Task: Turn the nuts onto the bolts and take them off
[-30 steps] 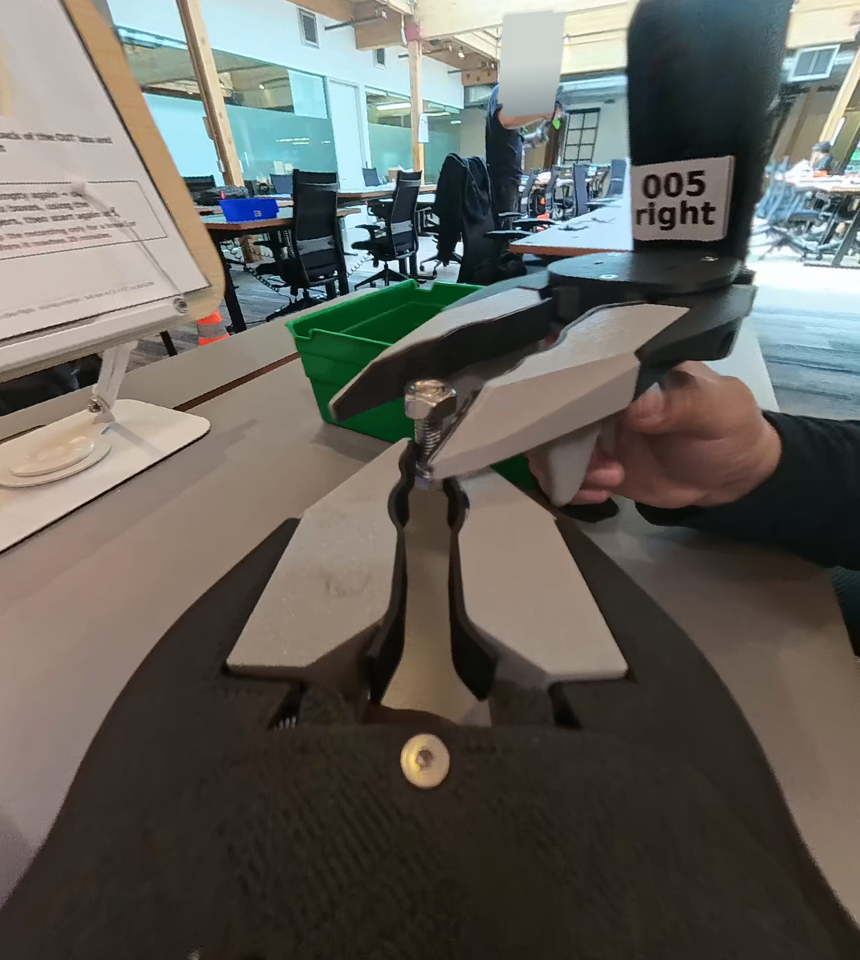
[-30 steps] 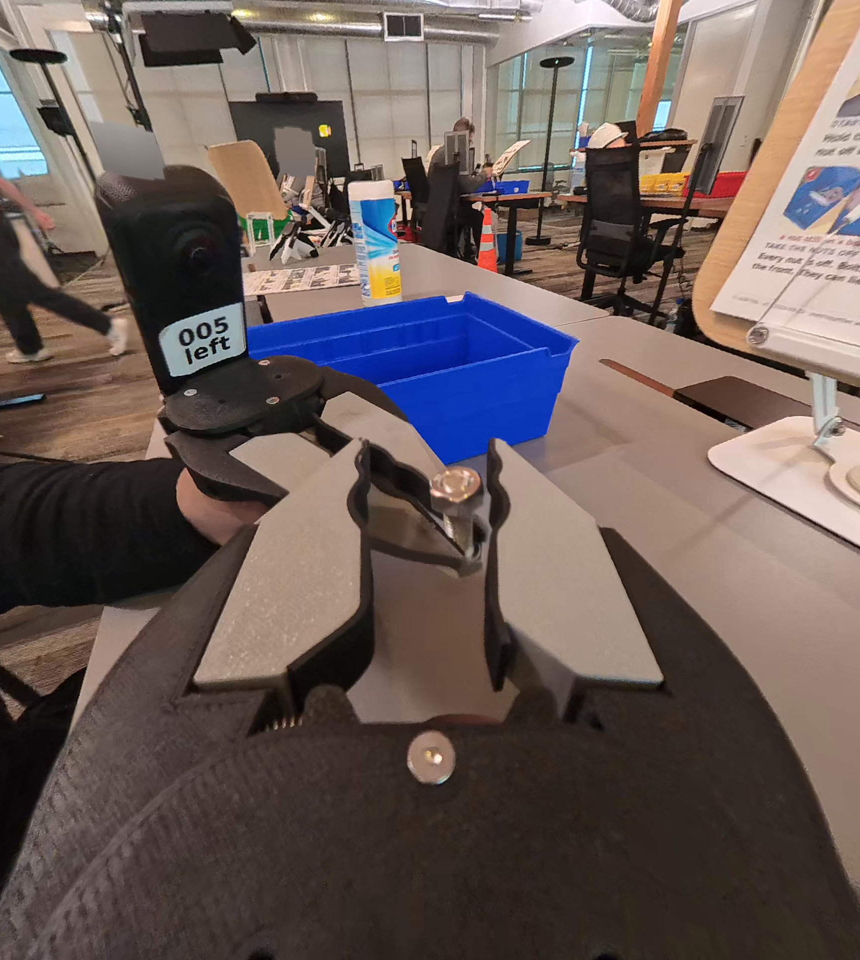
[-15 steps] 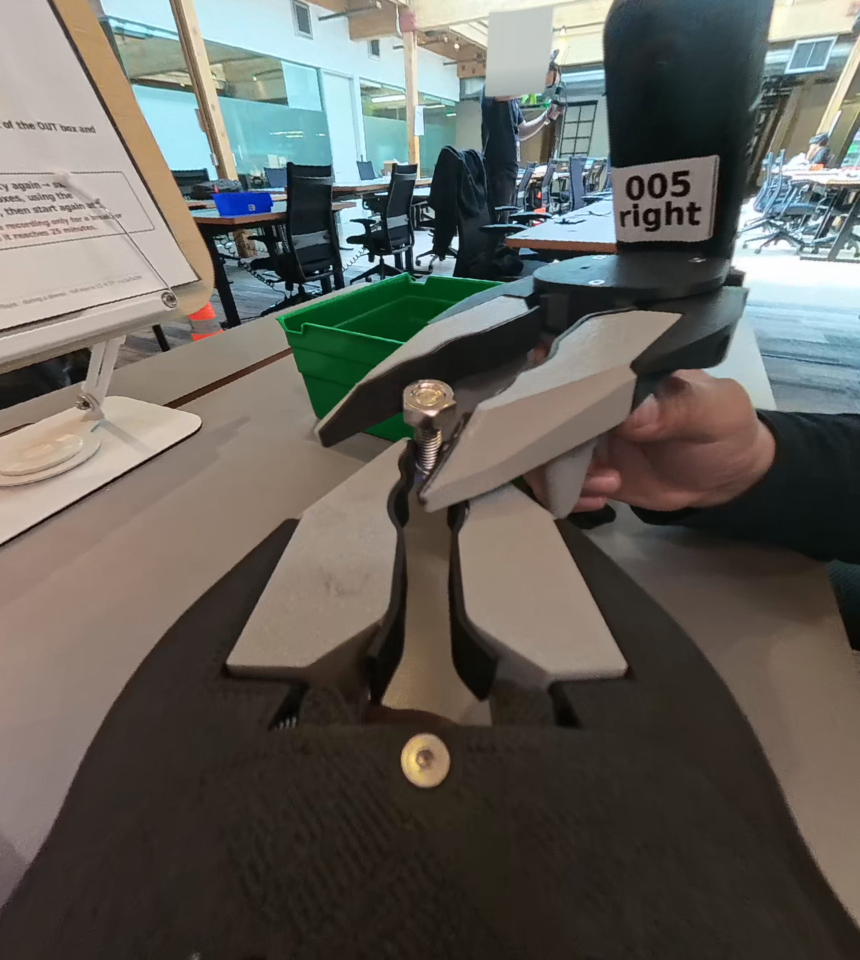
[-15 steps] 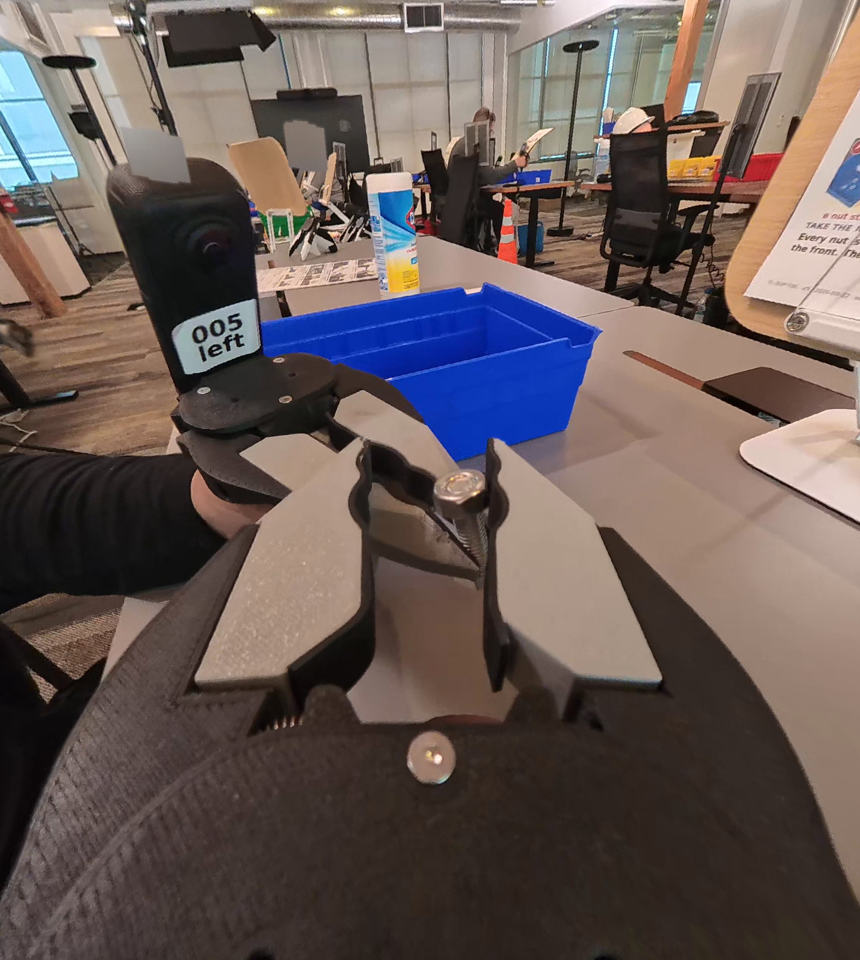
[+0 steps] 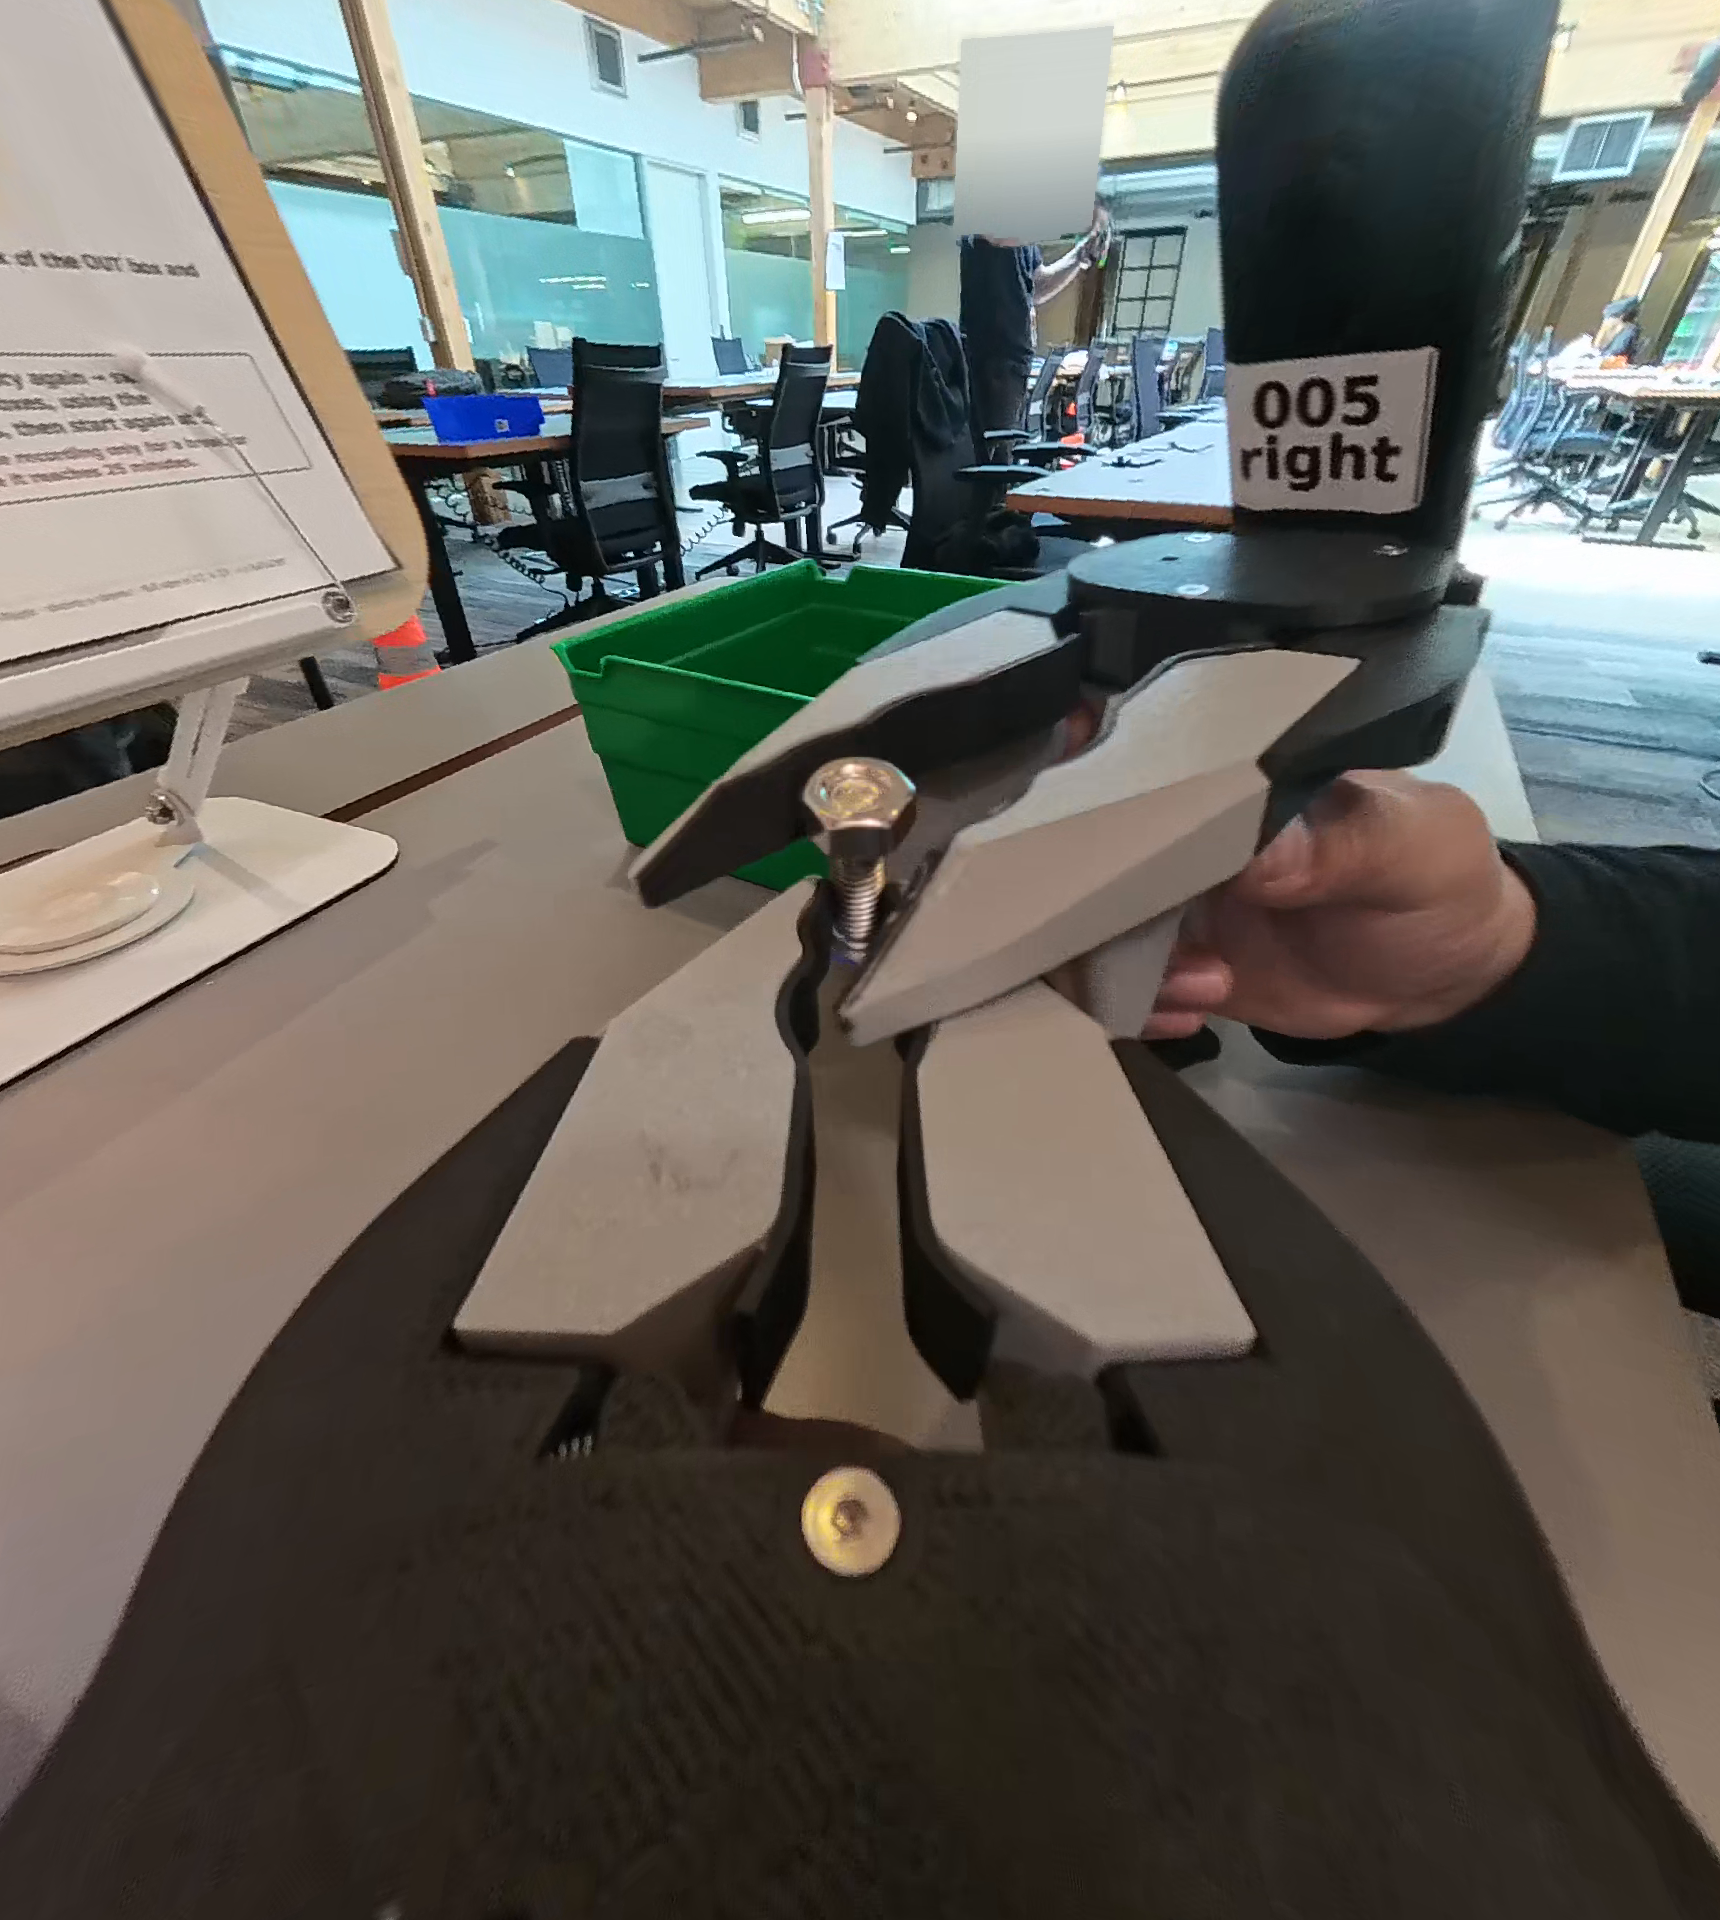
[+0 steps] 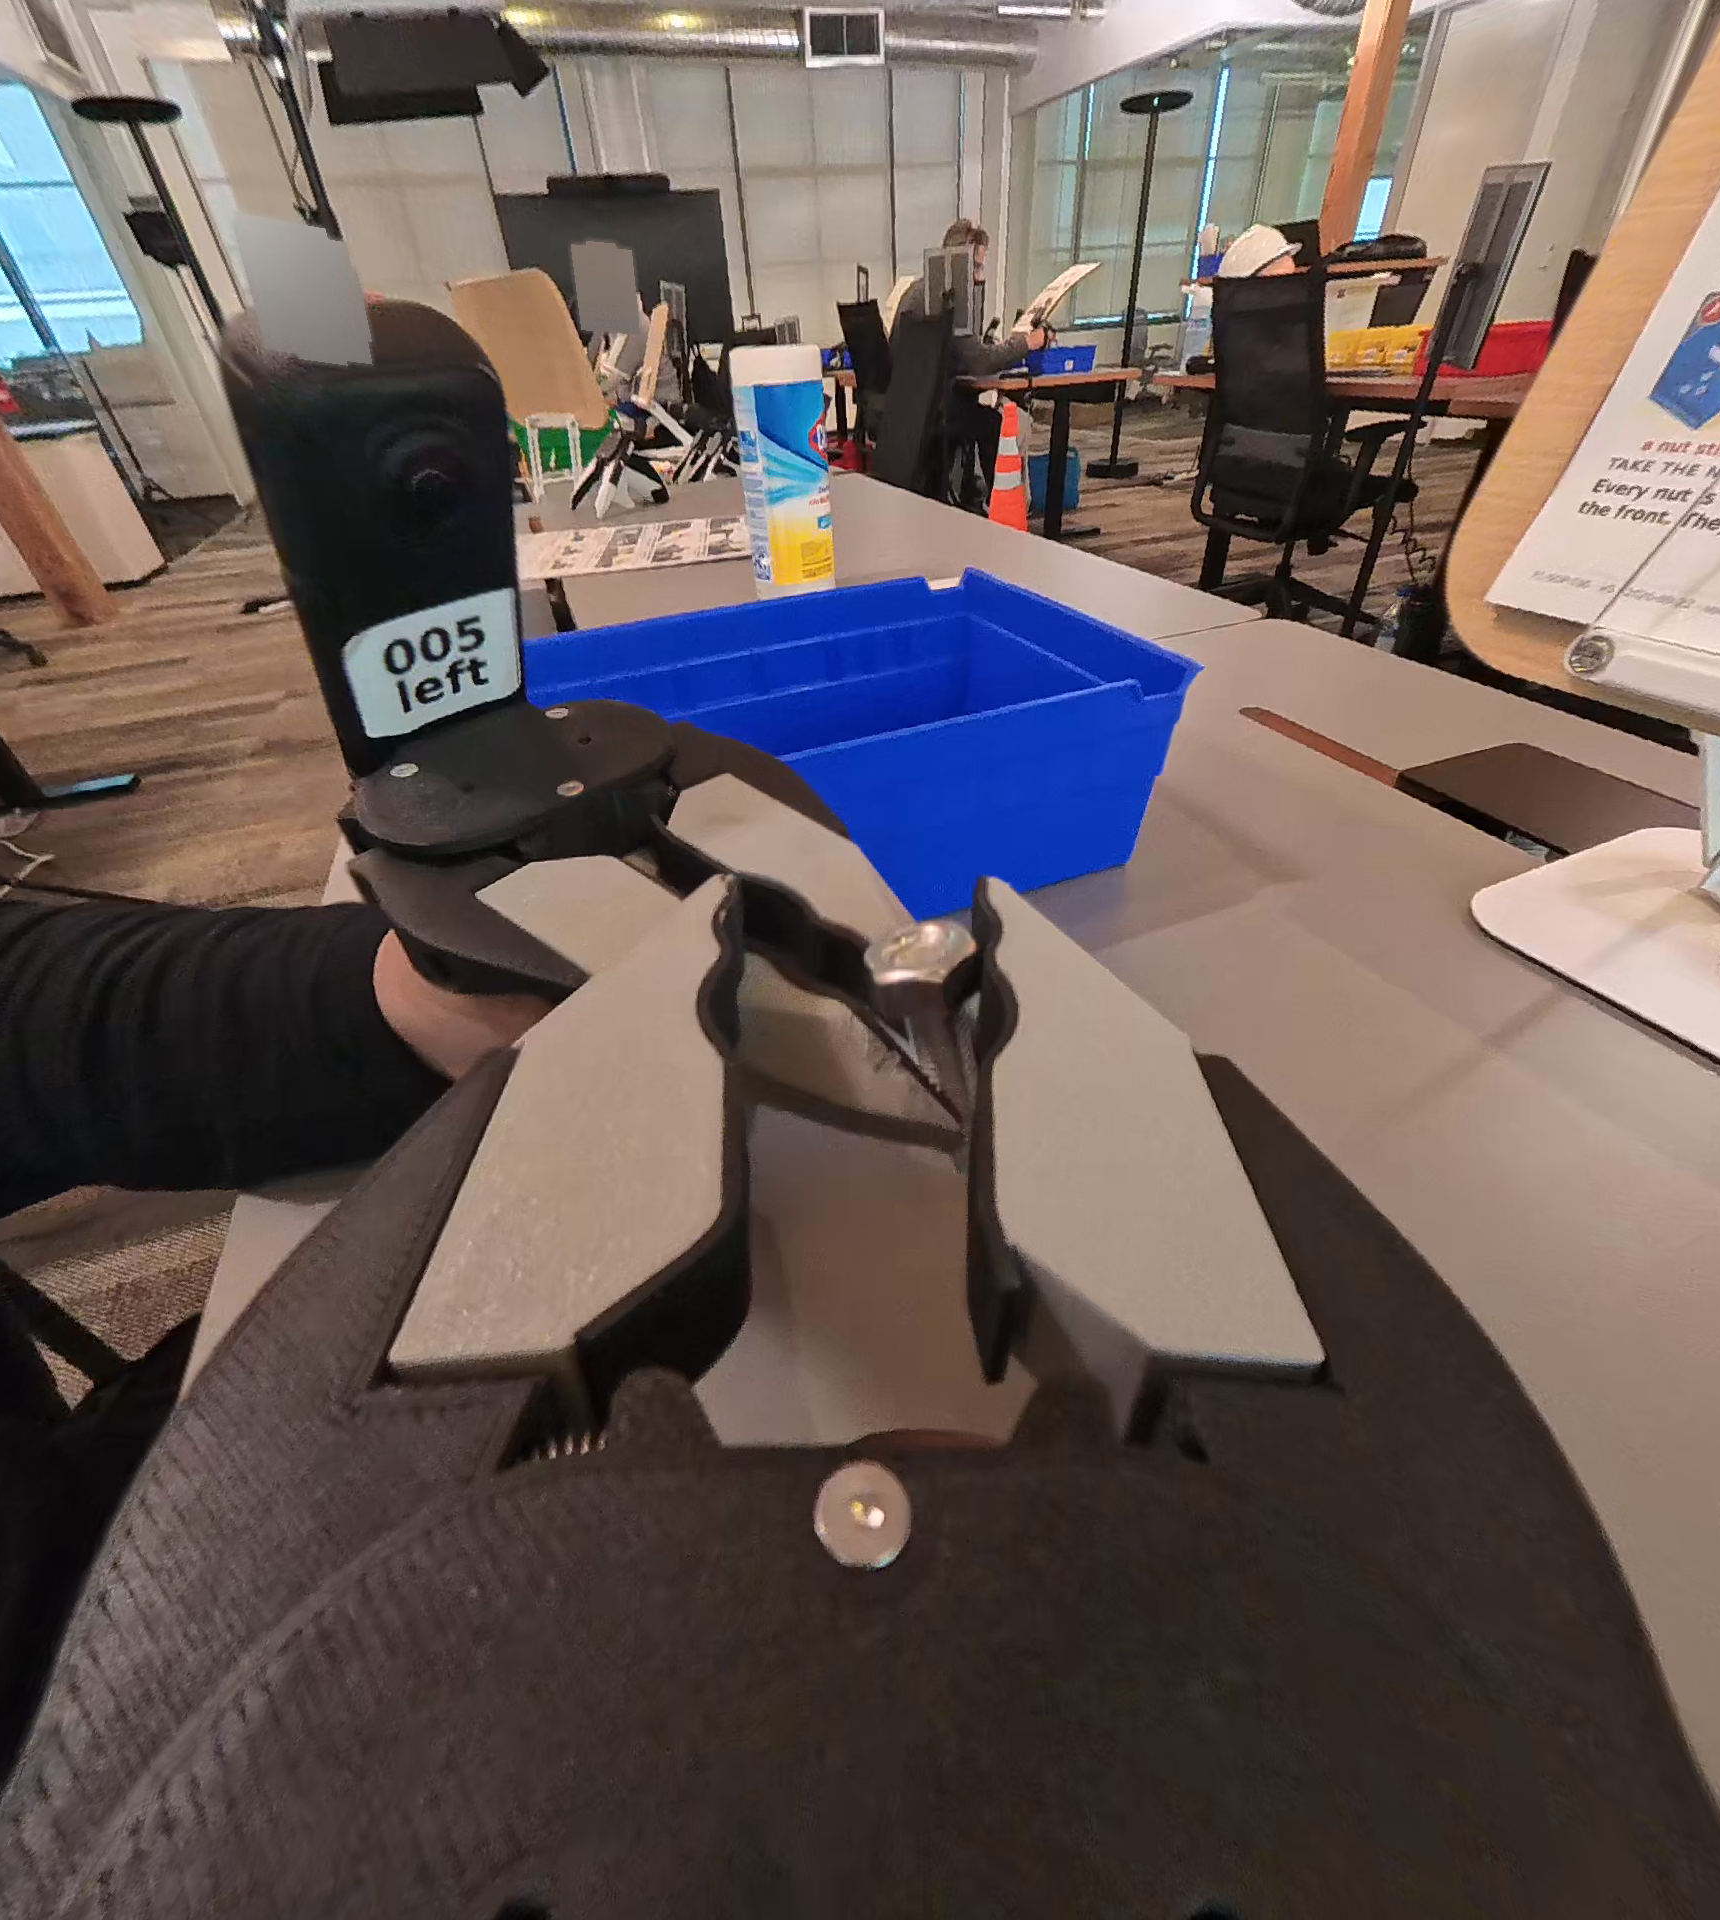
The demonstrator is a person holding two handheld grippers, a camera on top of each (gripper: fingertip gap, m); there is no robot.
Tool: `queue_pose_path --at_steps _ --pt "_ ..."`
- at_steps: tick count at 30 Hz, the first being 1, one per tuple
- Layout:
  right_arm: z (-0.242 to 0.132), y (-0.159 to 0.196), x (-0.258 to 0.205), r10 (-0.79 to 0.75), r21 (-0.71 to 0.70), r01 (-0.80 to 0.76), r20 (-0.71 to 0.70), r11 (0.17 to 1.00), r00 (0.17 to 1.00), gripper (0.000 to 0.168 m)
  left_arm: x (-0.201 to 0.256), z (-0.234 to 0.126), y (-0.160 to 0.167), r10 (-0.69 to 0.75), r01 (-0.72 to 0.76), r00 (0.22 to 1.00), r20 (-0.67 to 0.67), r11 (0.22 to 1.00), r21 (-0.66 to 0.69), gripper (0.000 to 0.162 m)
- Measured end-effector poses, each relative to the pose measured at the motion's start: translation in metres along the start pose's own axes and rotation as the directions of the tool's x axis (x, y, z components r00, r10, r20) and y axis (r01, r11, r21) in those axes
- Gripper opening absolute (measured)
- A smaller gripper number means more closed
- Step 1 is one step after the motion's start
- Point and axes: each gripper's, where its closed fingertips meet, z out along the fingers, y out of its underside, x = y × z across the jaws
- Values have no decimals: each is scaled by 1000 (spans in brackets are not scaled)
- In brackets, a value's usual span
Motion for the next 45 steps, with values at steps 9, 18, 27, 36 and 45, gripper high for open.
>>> queue_pose_path --at_steps 9,18,27,36,45 --pt "-13 -14 11 9 61 -6 -42 998 999 37 -23 -9 -6 -39 36 996 83 999 35 7" --pt "-1 -3 2 -11 18 11 -17 1000 1000 46 -10 -4 -3 -17 16 999 39 1000 20 6" --pt "-8 -11 6 -7 50 9 -30 999 1000 41 -11 -3 -1 -15 14 999 41 1000 8 7" --pt "-8 -6 12 -44 12 45 -80 999 996 29 -13 -4 1 -14 15 998 53 1000 -6 7" --pt "-4 -1 10 -55 -8 54 -77 998 996 30 -5 0 4 33 -33 999 35 999 -25 7"
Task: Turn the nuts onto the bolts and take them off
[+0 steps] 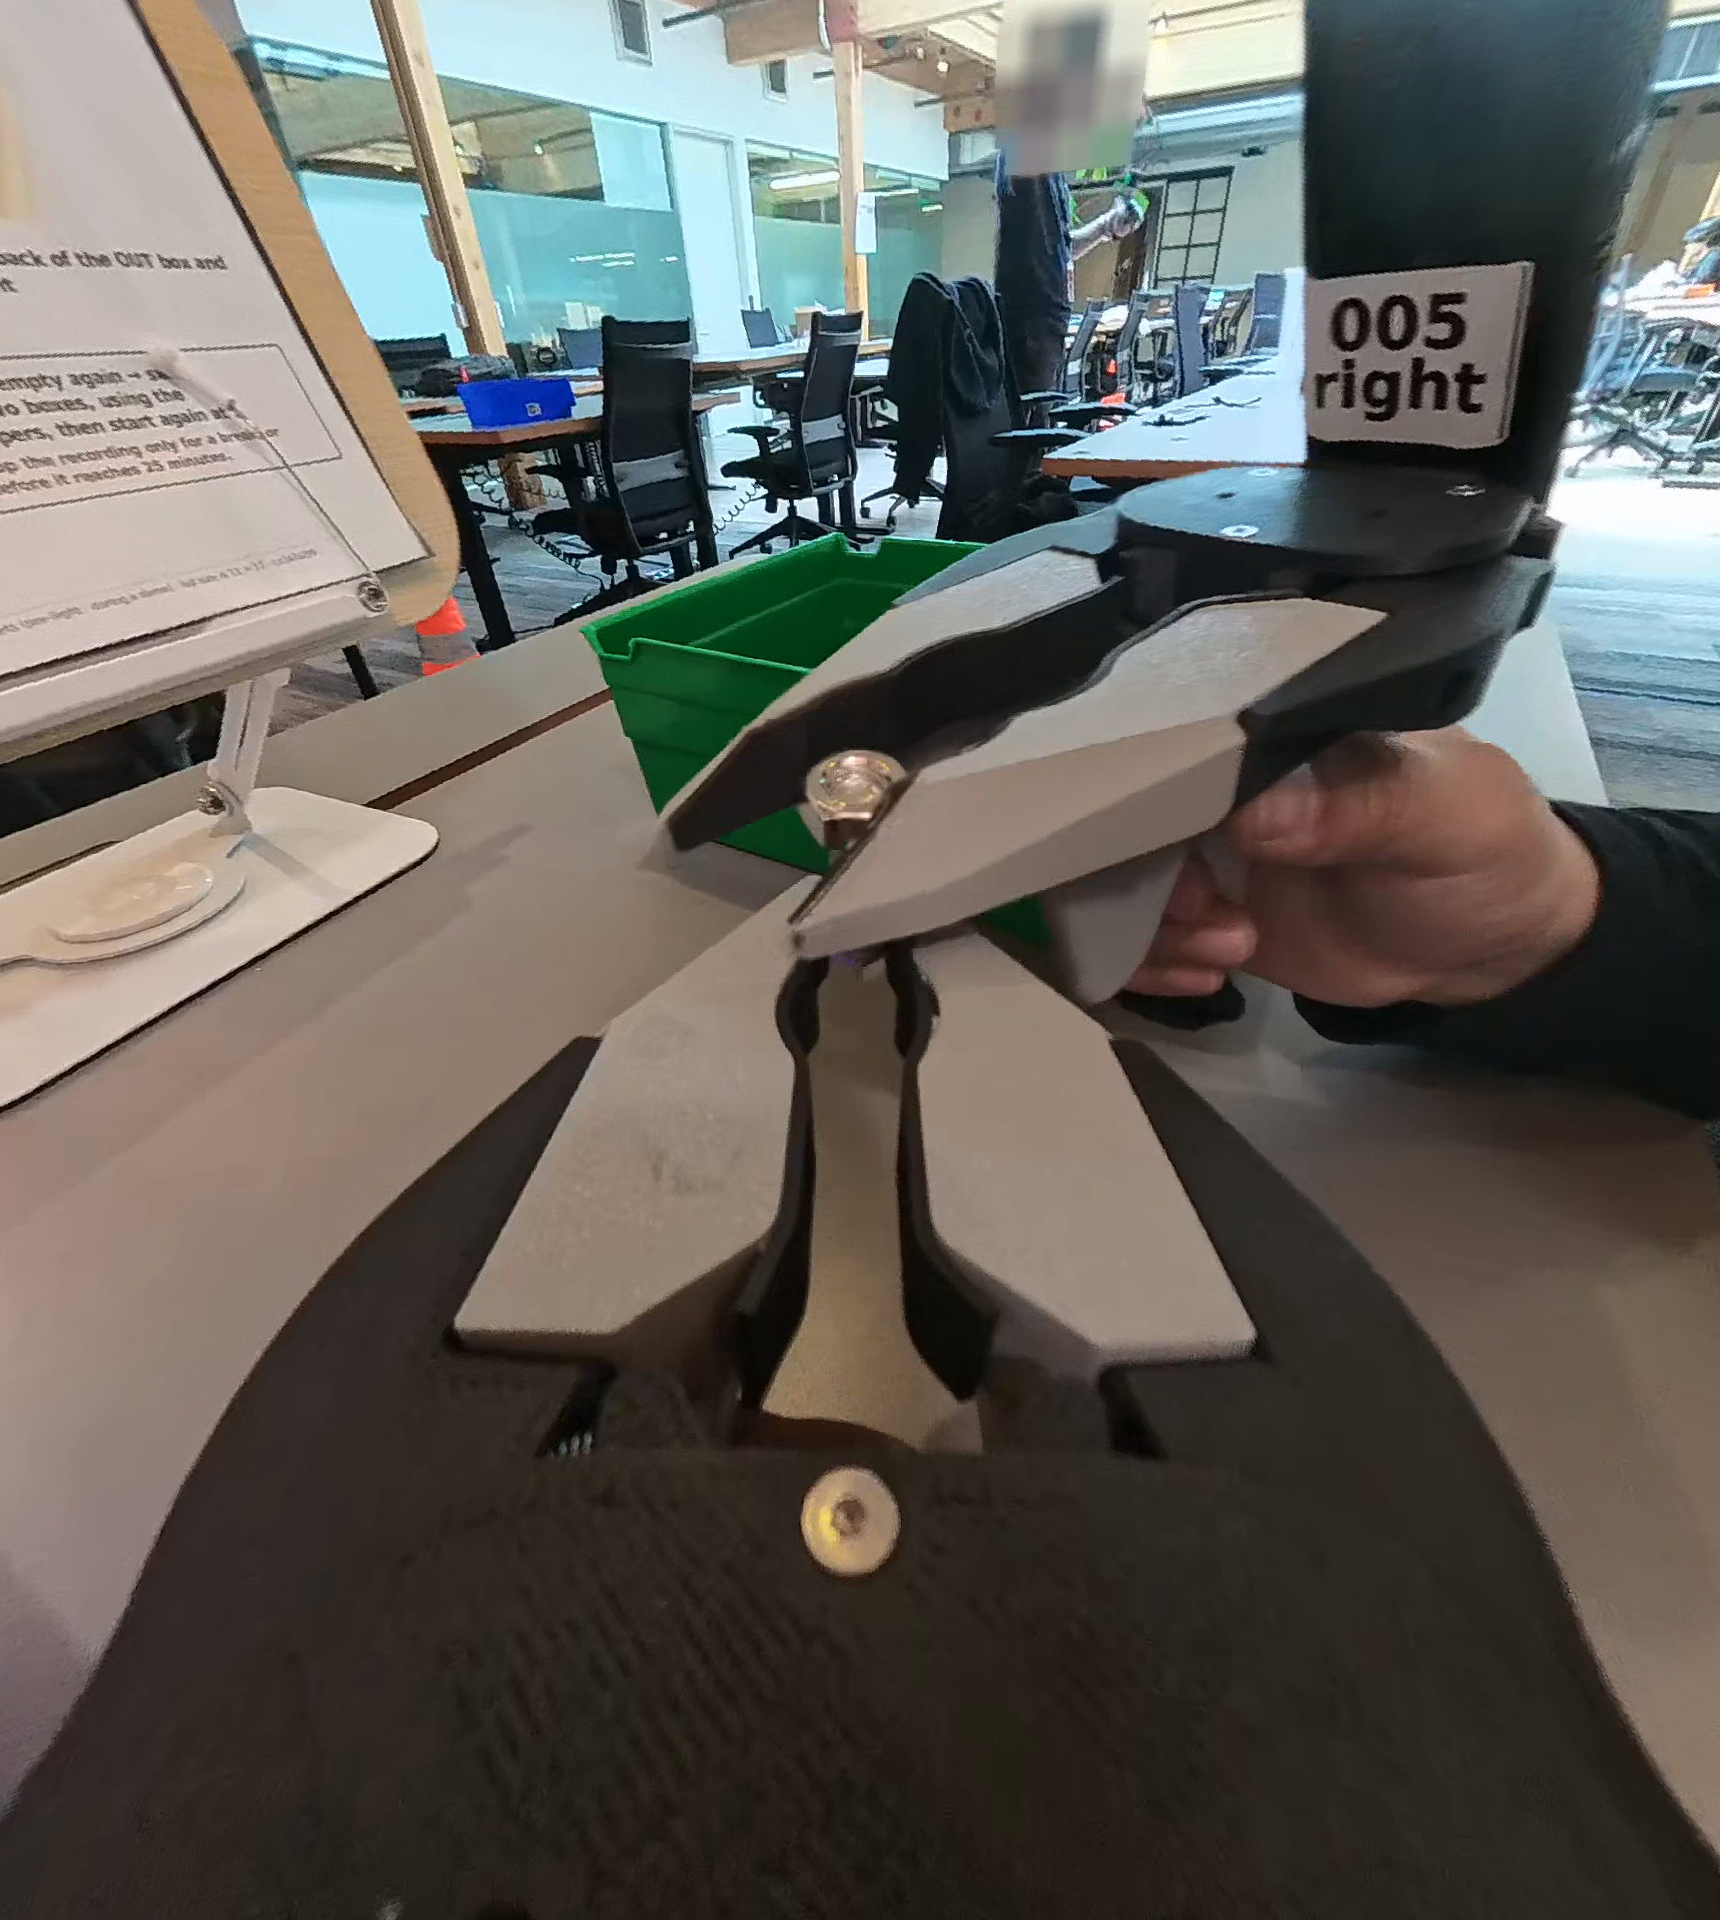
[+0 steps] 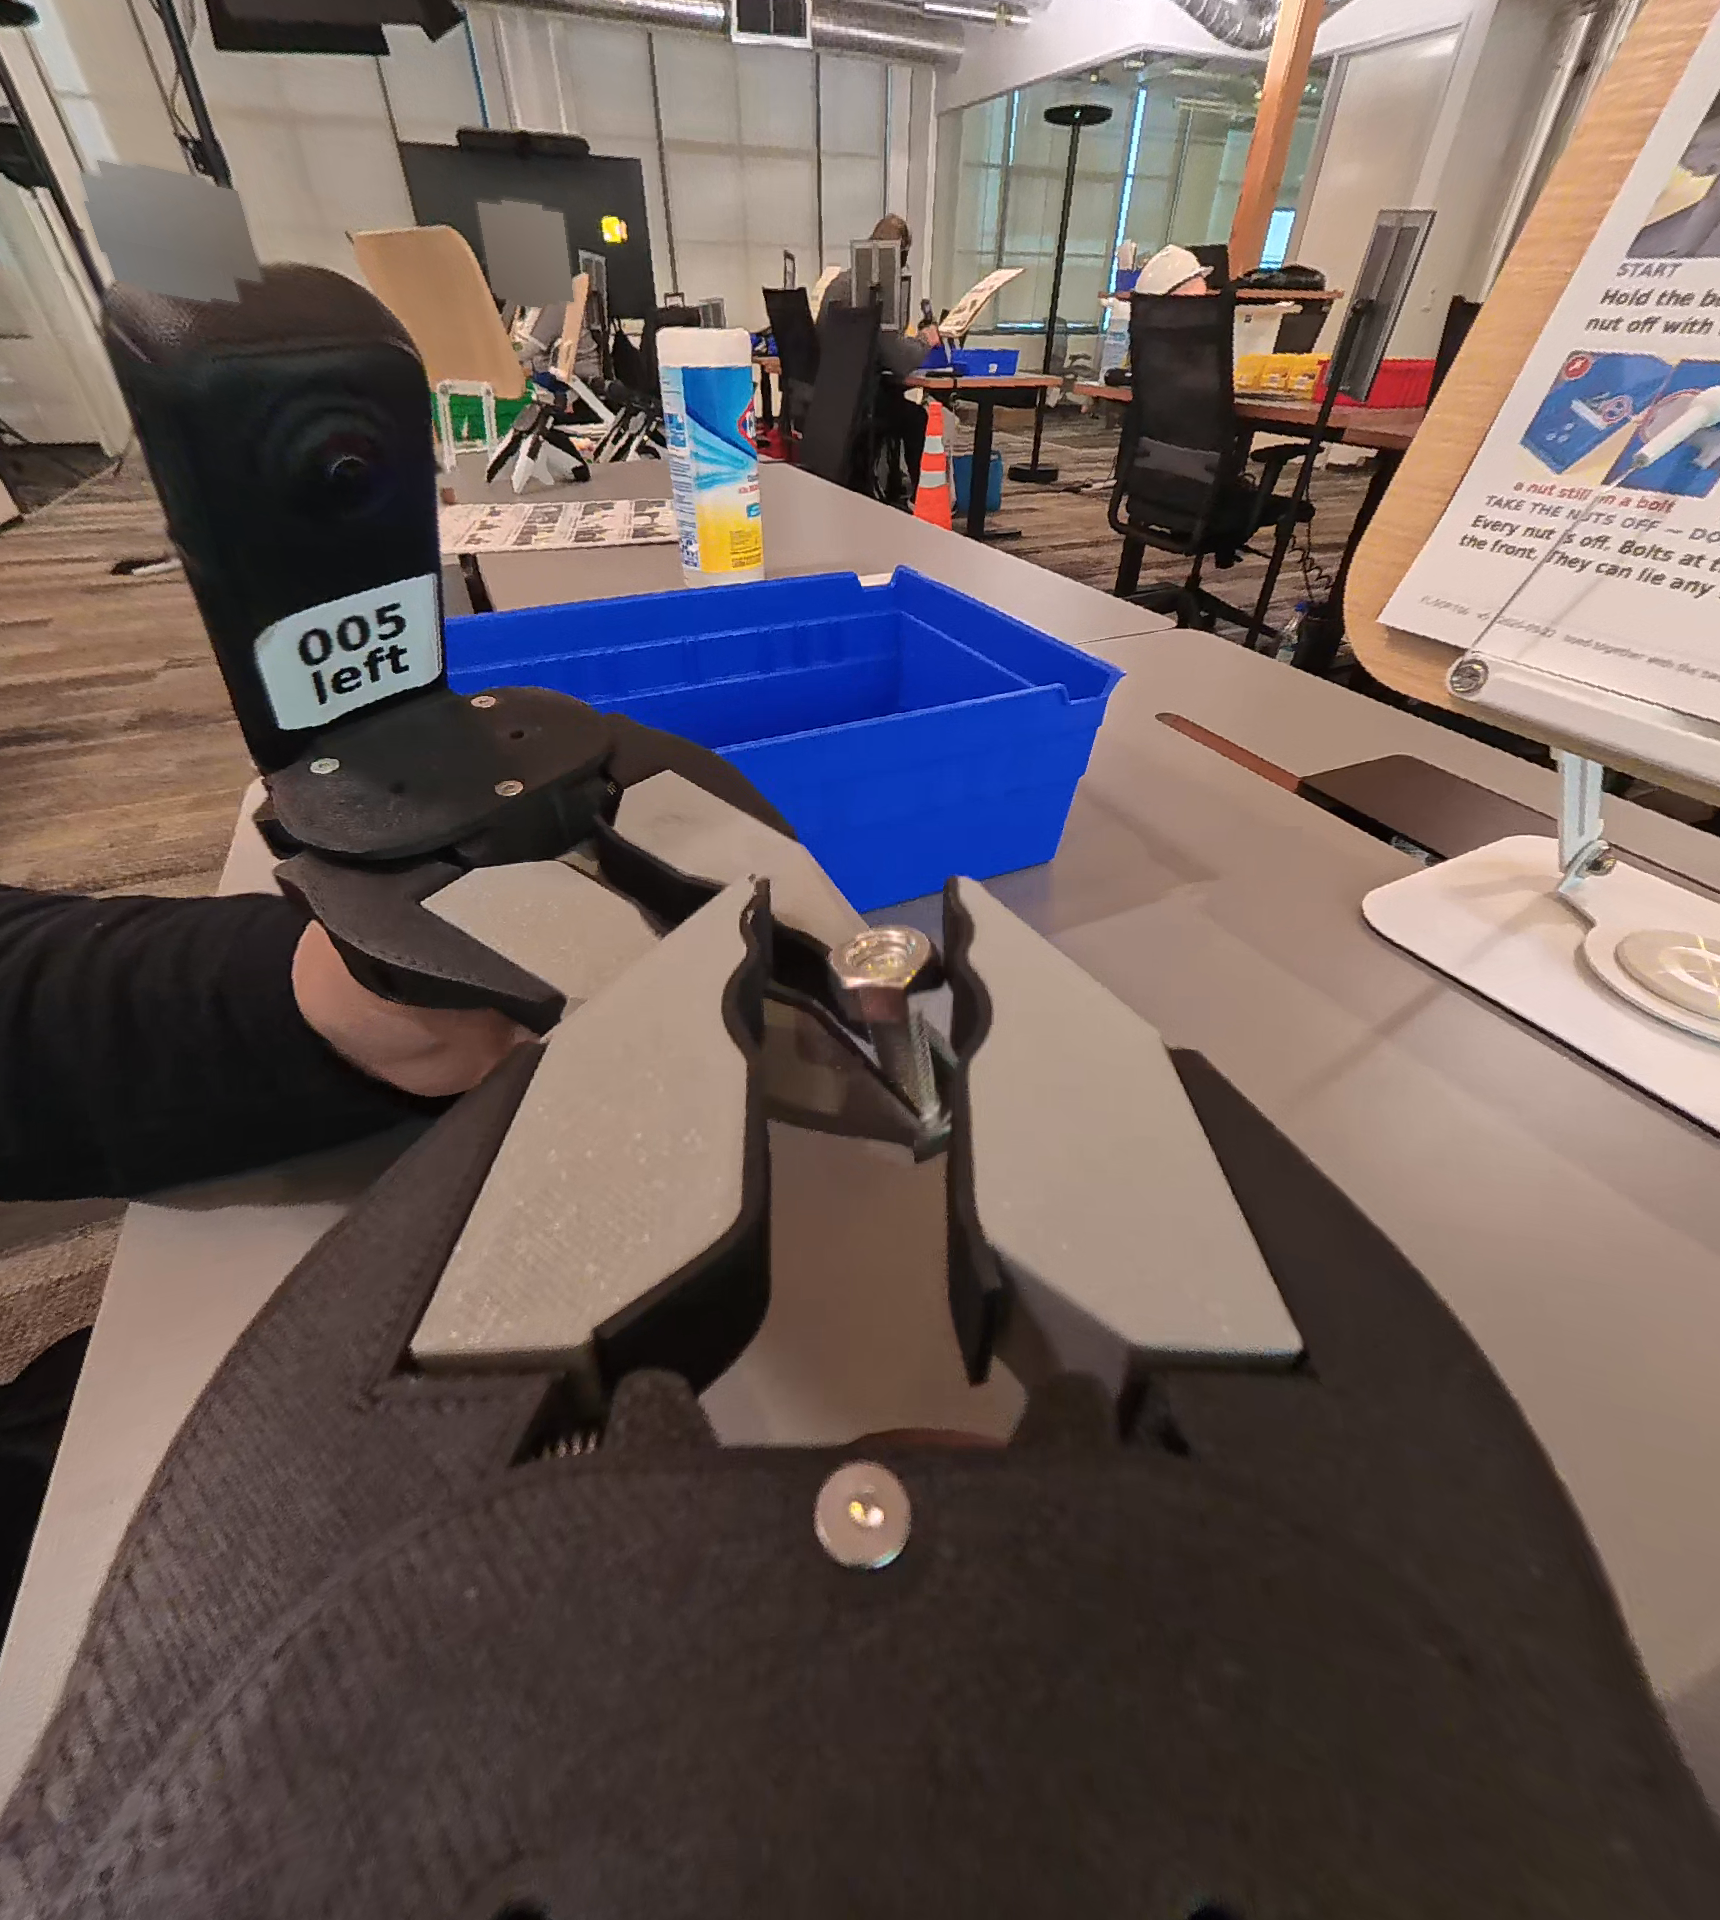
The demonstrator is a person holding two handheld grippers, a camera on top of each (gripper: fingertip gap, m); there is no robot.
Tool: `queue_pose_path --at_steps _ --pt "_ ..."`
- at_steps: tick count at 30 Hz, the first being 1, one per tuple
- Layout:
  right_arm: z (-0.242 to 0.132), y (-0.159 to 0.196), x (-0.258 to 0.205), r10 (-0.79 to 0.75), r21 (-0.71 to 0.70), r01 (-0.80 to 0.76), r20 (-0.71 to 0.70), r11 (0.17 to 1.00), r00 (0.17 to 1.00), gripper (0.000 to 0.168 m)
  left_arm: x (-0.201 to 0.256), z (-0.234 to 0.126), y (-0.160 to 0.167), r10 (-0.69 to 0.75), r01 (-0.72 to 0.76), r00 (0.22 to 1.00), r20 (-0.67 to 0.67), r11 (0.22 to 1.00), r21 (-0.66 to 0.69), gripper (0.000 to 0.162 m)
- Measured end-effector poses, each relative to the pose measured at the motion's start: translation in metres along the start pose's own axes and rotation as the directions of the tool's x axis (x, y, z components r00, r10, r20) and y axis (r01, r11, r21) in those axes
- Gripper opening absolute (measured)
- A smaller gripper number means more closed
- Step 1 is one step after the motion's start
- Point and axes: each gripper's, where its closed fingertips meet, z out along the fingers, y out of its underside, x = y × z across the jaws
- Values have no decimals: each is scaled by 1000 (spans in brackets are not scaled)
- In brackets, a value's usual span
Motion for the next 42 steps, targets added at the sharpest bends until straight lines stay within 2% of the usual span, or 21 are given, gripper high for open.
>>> queue_pose_path --at_steps 7,13,15,18,29,42 --pt "-6 -8 6 9 35 -8 -20 999 1000 29 -23 -7 -3 -73 71 994 80 997 35 6" --pt "-1 -3 2 9 17 -9 -9 1000 1000 33 -12 -3 -2 -58 57 998 30 998 26 6" --pt "1 0 -2 9 6 -9 10 1000 1000 29 2 -1 -6 -33 34 999 -28 998 48 7" --pt "2 0 -5 -3 2 3 17 1000 1000 28 6 0 -4 -13 14 999 -31 999 34 7" --pt "-7 -9 5 -4 38 5 -24 999 1000 31 -11 -5 -6 -59 58 998 24 997 46 7" --pt "-7 -10 6 -76 20 78 -76 997 994 31 -25 -8 -2 -100 98 992 79 995 28 6"
